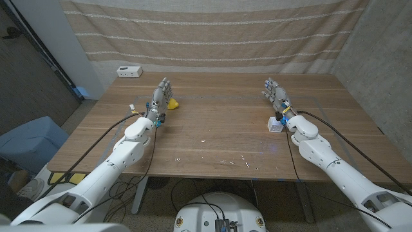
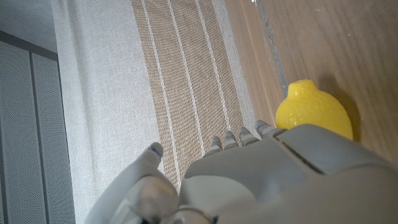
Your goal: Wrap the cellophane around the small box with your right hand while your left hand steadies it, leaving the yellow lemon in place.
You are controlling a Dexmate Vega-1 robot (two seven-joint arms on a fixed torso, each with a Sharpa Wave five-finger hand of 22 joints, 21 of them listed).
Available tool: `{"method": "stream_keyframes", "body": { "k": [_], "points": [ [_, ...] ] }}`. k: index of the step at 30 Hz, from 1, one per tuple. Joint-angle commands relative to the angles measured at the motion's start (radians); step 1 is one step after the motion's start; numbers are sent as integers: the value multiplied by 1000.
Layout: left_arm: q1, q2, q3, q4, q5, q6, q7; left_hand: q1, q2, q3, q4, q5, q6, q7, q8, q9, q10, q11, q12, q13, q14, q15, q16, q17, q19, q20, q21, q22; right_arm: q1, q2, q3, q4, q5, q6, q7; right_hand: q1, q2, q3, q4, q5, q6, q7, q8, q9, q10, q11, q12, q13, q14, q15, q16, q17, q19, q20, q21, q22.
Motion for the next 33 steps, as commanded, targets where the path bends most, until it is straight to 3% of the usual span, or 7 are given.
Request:
{"method": "stream_keyframes", "body": {
  "k": [1, 2, 5, 6, 10, 17, 33],
  "points": [
    [13, 4, -1, -16, -2, 5, 8, 14, 89, 6, -10, 7, -164, -14, 16, 2, -185, 7, 16, 2, -216, 7, 9, -1, -88, 2, 14, 2, -28, -43, -4, -74, -61, -33, -73, 50, -14, 10, -52, -1, 16, -19, 8, 5, 6, 11, 4, 5, 31, 85, 10, 2, -3, 104, 5, 5],
    [16, 8, -1, -24, 0, 10, 10, 17, 87, 6, -12, 7, -141, -23, 21, 3, -176, 3, 17, 2, -202, 17, 11, -1, -77, 10, 16, 2, -35, -62, -7, -100, -93, -45, -102, 56, -14, 12, -58, -2, 18, -23, 9, 5, 13, 16, 7, 5, 44, 93, 14, 2, -2, 116, 6, 6],
    [18, 19, 1, -37, -2, 26, 5, 23, 75, 2, -18, 5, -75, -76, 26, 3, -141, -9, 20, 3, -158, 57, 11, 0, -46, 95, 23, 4, -45, -92, -11, -140, -135, -71, -134, 70, -12, 17, -72, -5, 43, -36, 17, 6, 33, 24, 13, 6, 74, 103, 23, 4, 4, 135, 9, 8],
    [19, 19, 1, -37, -2, 27, 4, 24, 73, 1, -18, 5, -69, -81, 22, 3, -133, -32, 19, 3, -154, 66, 9, 1, -45, 108, 22, 5, -48, -103, -13, -154, -152, -81, -146, 73, -12, 18, -75, -5, 45, -38, 17, 6, 37, 26, 14, 7, 80, 103, 24, 5, 4, 137, 9, 8],
    [20, 25, 3, -45, -1, 33, 2, 24, 69, -1, -19, 4, -50, -95, 17, 4, -109, -11, 21, 4, -135, 80, 9, 2, -43, 146, 20, 7, -62, -142, -16, -209, -200, -128, -184, 80, -8, 22, -80, -6, 51, -41, 18, 7, 43, 28, 16, 7, 87, 103, 26, 5, 5, 139, 9, 9],
    [20, 27, 5, -49, 2, 36, 1, 25, 64, -4, -20, 2, -35, -106, 14, 4, -92, 5, 22, 4, -126, 81, 7, 3, -38, 155, 20, 8, -94, -201, -13, -290, -255, -189, -220, 96, 0, 32, -91, -7, 64, -43, 21, 7, 53, 24, 18, 7, 92, 102, 25, 6, 5, 142, 10, 9],
    [8, 22, 13, -32, 2, 37, -15, 27, 62, -5, -22, 2, -29, -107, 10, 4, -93, 5, 17, 5, -130, 70, 2, 3, -37, 149, 19, 9, -146, -311, 0, -449, -337, -339, -250, 115, 9, 42, -105, -9, 68, -44, 19, 8, 58, 25, 17, 8, 92, 98, 22, 7, 4, 141, 10, 10]
  ]
}}
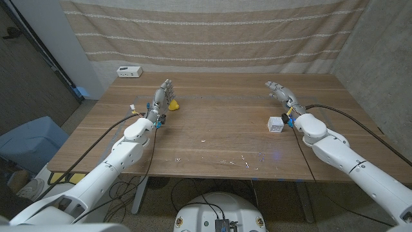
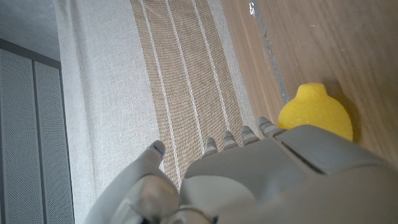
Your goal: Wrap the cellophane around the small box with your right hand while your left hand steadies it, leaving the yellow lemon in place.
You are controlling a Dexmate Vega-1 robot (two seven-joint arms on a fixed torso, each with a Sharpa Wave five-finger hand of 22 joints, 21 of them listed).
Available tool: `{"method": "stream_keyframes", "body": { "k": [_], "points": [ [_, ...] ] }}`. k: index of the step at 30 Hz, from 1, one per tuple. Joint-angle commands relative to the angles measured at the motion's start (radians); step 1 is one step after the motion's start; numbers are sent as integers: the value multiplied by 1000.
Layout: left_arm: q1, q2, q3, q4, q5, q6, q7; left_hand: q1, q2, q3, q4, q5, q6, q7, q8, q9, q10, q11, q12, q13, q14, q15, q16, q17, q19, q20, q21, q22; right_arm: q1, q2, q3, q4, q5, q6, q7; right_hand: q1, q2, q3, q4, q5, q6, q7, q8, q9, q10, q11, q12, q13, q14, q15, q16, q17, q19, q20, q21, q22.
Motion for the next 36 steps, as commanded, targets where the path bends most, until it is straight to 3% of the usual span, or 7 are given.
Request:
{"method": "stream_keyframes", "body": {
  "k": [1, 21, 36],
  "points": [
    [-10, -2, 5, 13, 1, 4, -12, 12, 48, -2, -5, 2, -27, -1, -2, 4, -91, 7, -2, 5, -124, -9, -5, 3, -29, 2, 0, 5, -40, -84, 13, -119, -55, -108, -20, 18, -1, 1, -10, -1, 12, -3, 3, 3, 7, -2, 5, 4, 3, 0, 2, 2, 5, 2, 2, 5],
    [-36, -14, 19, 42, 3, 13, -30, 14, 48, -1, -6, 2, -26, -1, -7, 5, -92, 13, -6, 6, -127, -17, -8, 3, -28, -1, -1, 5, -82, -225, 30, -298, -137, -312, -12, 29, 2, 5, -18, -3, 3, -3, -4, 4, 1, -6, 0, 5, -4, -4, -3, 5, 1, 1, 2, 5],
    [-57, -25, 30, 60, 6, 22, -40, 16, 50, -1, -7, 2, -27, -1, -10, 5, -91, 14, -9, 6, -130, -23, -10, 3, -28, -3, -3, 6, -96, -339, 24, -438, -209, -530, 9, 35, 7, 8, -21, -4, 2, -5, -5, 4, 6, -5, 1, 5, 2, -12, -1, 6, 5, 1, 3, 5]
  ]
}}
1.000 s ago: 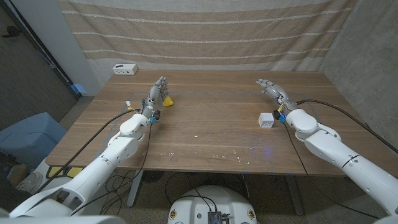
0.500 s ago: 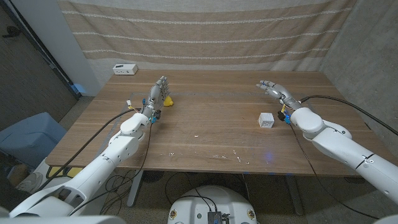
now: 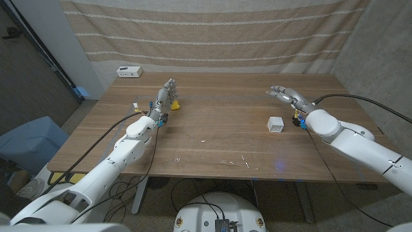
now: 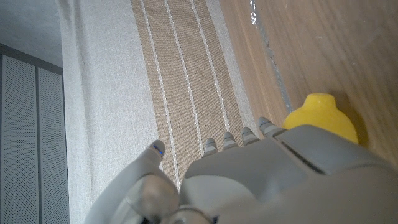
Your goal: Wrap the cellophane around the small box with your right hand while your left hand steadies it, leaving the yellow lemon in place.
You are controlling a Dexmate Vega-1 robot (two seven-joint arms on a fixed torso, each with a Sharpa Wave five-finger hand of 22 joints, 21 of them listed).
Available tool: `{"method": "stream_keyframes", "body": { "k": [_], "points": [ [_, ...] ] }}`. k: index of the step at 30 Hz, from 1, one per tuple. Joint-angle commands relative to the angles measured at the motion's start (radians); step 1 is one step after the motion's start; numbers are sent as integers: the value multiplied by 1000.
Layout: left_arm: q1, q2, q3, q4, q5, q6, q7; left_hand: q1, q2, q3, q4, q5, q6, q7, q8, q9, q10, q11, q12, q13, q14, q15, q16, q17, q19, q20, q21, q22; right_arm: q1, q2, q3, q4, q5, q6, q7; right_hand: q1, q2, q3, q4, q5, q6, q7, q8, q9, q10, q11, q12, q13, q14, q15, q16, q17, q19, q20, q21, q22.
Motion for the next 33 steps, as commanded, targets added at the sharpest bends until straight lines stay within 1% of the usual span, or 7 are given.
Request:
{"method": "stream_keyframes", "body": {
  "k": [1, 5, 8, 10, 21, 25, 33],
  "points": [
    [-17, -9, 10, 14, 4, 7, -8, 9, 49, 3, -3, 2, -27, -1, -3, 5, -93, 5, -2, 1, -132, -3, -4, 3, -29, 0, -2, 1, -2, -85, -12, -100, -52, -162, 32, 13, -2, 4, -9, 0, -4, 0, 0, 5, 7, -6, 1, 5, 1, -3, -1, 1, 5, 1, 3, 6],
    [-20, -11, 12, 17, 4, 8, -12, 9, 49, 3, -3, 2, -28, -1, -3, 5, -94, 4, -3, 1, -132, -5, -4, 3, -29, 0, -3, 1, 5, -97, -23, -119, -64, -207, 41, 17, 0, 6, -11, 1, -4, 0, 0, 5, 9, -8, 2, 6, 5, -5, 0, 1, 7, 1, 4, 6],
    [-21, -12, 13, 17, 3, 10, -12, 9, 49, 3, -3, 2, -28, 0, -4, 5, -96, 9, -4, 1, -132, -5, -4, 3, -29, 0, -3, 1, 26, -105, -51, -151, -95, -286, 44, 19, 0, 7, -13, 1, -3, -1, 0, 5, 9, -10, 1, 6, 6, -5, 0, 1, 7, 1, 4, 6],
    [-21, -12, 13, 17, 4, 10, -11, 9, 50, 3, -3, 2, -28, 0, -4, 5, -95, 9, -4, 1, -132, -4, -4, 3, -29, 0, -3, 1, 33, -110, -64, -163, -108, -315, 48, 20, 1, 8, -13, 1, -3, -1, 0, 5, 9, -12, 1, 6, 7, -5, 1, 1, 8, 1, 4, 6],
    [-18, -11, 12, 19, 0, 9, -16, 10, 51, 4, -3, 2, -29, 0, -5, 5, -97, 13, -6, 1, -134, -5, -5, 3, -29, 1, -4, 2, 59, -128, -109, -219, -150, -429, 64, 21, -1, 6, -14, 0, 0, -4, 1, 6, 17, -14, 3, 6, 10, -10, 1, 2, 11, 1, 6, 6],
    [-14, 2, 14, 1, 28, -3, 1, 11, 51, 4, -3, 2, -29, 1, -5, 5, -101, 14, -8, 1, -135, -4, -5, 3, -31, 1, -5, 2, 61, -129, -120, -237, -156, -462, 63, 21, -1, 6, -14, 0, -1, -4, 0, 6, 18, -11, 3, 6, 11, -11, 1, 3, 12, 1, 6, 6],
    [0, 19, 4, -52, 112, -104, 56, 16, 49, 6, -9, 0, -11, -2, 1, 5, -75, 6, 0, 1, -123, -14, -1, 1, -18, -31, -1, 1, 57, -125, -147, -252, -173, -487, 54, 21, -2, 5, -14, -1, -1, -5, 0, 6, 17, -15, 2, 6, 9, -16, 0, 3, 12, 0, 6, 6]
  ]
}}
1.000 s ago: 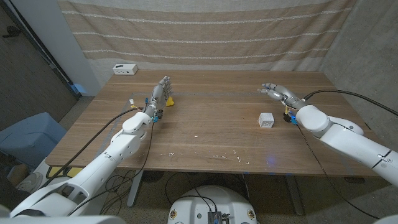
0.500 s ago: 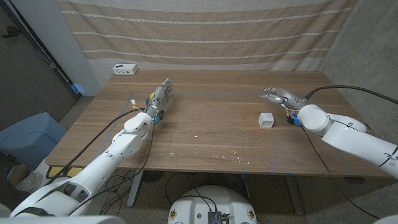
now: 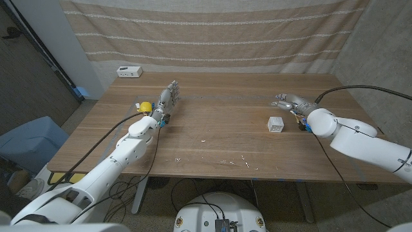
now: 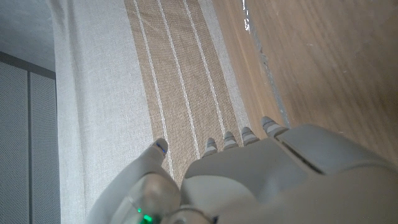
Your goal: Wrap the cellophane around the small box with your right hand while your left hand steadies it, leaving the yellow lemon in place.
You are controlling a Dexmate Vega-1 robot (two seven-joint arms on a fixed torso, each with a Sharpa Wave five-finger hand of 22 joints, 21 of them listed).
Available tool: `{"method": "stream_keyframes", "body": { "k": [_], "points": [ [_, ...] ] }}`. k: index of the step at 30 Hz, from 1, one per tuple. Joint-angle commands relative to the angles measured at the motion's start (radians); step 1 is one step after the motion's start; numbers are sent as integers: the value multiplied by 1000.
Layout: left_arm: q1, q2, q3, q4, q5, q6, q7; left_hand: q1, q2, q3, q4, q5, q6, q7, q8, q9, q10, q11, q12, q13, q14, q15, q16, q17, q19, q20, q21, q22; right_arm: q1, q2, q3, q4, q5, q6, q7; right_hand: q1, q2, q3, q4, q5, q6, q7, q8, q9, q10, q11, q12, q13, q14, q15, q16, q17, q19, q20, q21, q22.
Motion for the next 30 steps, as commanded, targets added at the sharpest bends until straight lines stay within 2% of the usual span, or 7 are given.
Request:
{"method": "stream_keyframes", "body": {
  "k": [1, 2, 5, 11, 16, 22, 30],
  "points": [
    [18, 22, -10, -61, 106, -117, 68, 14, 45, 6, -10, 0, -4, 0, 6, 5, -71, -2, 8, 1, -119, -16, -1, 1, -15, -19, 5, 2, 5, -7, -51, -50, -36, -76, -9, 9, 0, 1, -2, -1, -1, -4, 0, 1, 5, -2, 2, 1, 3, -11, 0, 3, 12, 0, 6, 6],
    [20, 25, -11, -69, 117, -126, 76, 17, 46, 8, -13, -1, 0, -1, 6, 5, -65, 1, 9, 1, -112, -18, 1, 0, -4, -35, 8, 1, 4, -7, -54, -53, -41, -82, -14, 10, 0, 1, -2, -1, -1, -4, 0, 1, 3, -5, 1, 1, 3, -10, 0, 3, 12, 0, 6, 6],
    [28, 35, -13, -96, 150, -140, 100, 21, 47, 10, -15, -1, 11, -1, 9, 5, -54, 4, 12, 1, -105, -16, 2, 0, 4, -42, 11, 1, 8, -12, -66, -67, -57, -104, -15, 10, 0, 1, -2, -1, -3, -6, -1, 1, 2, -6, 0, 1, 3, -12, 0, 4, 12, -1, 5, 6],
    [39, 44, -16, -124, 159, -145, 104, 25, 48, 12, -19, -2, 22, -1, 10, 4, -46, 3, 13, 0, -96, -18, 3, -1, 12, -39, 13, 0, 25, -19, -94, -91, -82, -152, 1, 9, -3, -1, -2, -1, -4, -8, -1, 1, 1, -7, 0, 1, 2, -14, -1, 4, 11, -2, 5, 6],
    [51, 46, -20, -134, 150, -140, 104, 28, 49, 14, -21, -3, 26, -3, 10, 4, -44, 7, 12, 0, -95, -18, 1, -2, 11, -31, 11, 0, 61, -19, -141, -111, -117, -208, 32, 7, -7, -4, -2, -2, -8, -9, -3, 1, 1, -6, -1, 2, 7, -16, 1, 4, 13, -3, 6, 6],
    [64, 53, -29, -147, 149, -150, 105, 31, 51, 16, -23, -3, 27, -3, 8, 4, -44, 7, 10, 0, -95, -19, -1, -2, 12, -29, 11, 0, 161, -3, -274, -135, -214, -334, 103, 2, -12, -9, 0, -3, -15, -13, -5, 2, -2, -11, -3, 2, 10, -19, 2, 6, 16, -5, 7, 6],
    [73, 61, -40, -157, 149, -168, 101, 35, 52, 18, -25, -5, 30, -6, 7, 4, -41, 8, 9, 0, -94, -18, -2, -2, 13, -23, 10, -1, 289, 37, -447, -125, -325, -486, 178, -4, -13, -13, 3, -4, -17, -21, -4, 2, -9, -16, -5, 2, 11, -29, 2, 7, 26, -15, 10, 6]
  ]
}}
